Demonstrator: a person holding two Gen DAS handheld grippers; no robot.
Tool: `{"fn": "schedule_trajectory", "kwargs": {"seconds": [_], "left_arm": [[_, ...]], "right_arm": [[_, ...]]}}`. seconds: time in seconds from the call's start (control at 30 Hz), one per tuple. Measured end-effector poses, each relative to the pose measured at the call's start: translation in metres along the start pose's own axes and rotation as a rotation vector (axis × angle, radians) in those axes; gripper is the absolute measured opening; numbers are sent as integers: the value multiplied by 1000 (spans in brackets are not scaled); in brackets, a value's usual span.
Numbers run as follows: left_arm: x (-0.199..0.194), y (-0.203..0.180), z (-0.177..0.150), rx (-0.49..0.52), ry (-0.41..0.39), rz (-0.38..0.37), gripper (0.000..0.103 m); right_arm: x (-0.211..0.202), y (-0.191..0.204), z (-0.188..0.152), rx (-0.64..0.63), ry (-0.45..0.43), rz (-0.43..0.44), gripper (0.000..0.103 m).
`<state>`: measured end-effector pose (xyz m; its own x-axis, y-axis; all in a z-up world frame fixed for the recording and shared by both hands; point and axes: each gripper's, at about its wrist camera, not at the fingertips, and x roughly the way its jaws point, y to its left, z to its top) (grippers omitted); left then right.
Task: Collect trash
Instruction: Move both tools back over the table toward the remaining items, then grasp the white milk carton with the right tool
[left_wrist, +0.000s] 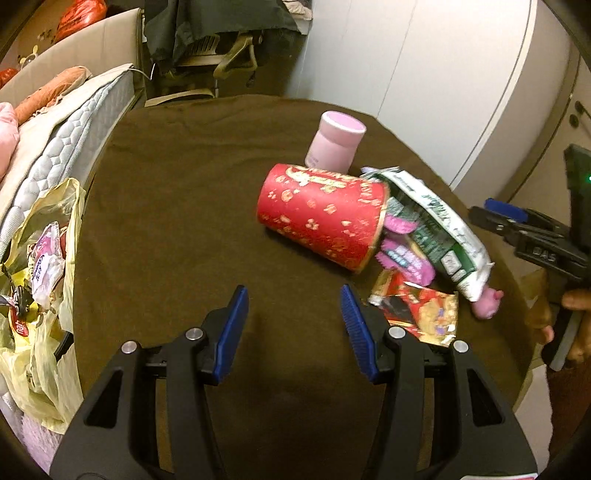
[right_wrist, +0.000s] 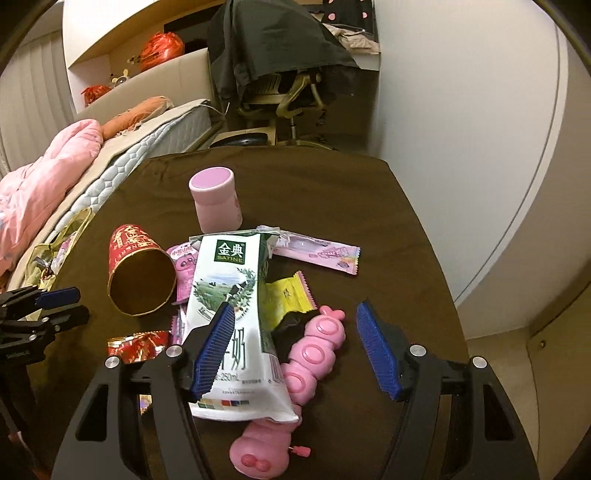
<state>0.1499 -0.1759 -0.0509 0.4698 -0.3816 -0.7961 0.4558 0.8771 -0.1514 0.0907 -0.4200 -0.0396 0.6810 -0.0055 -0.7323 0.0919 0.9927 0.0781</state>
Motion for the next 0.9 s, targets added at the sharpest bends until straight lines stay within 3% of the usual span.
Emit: {"fn": "schedule_trajectory", "kwargs": {"seconds": [0.1, 0.2, 0.37, 0.67, 0.9], "left_arm": [[4, 9, 2, -27, 4, 18, 49], [0, 17, 5, -64, -9, -14, 49], [-8, 3, 13, -23, -41, -73, 49], [-6, -31, 46, 29, -121, -20, 49], [-5, -26, 30, 23, -77, -52, 49]], "right_arm": [[2, 0, -3, -4, 8, 8, 64], [2, 0, -4, -14, 7, 26, 64], [-3, -4, -3, -33, -10, 7, 64], [-14, -22, 4, -12, -50, 3, 64], [-6, -5, 11, -40, -6, 184, 64]]}}
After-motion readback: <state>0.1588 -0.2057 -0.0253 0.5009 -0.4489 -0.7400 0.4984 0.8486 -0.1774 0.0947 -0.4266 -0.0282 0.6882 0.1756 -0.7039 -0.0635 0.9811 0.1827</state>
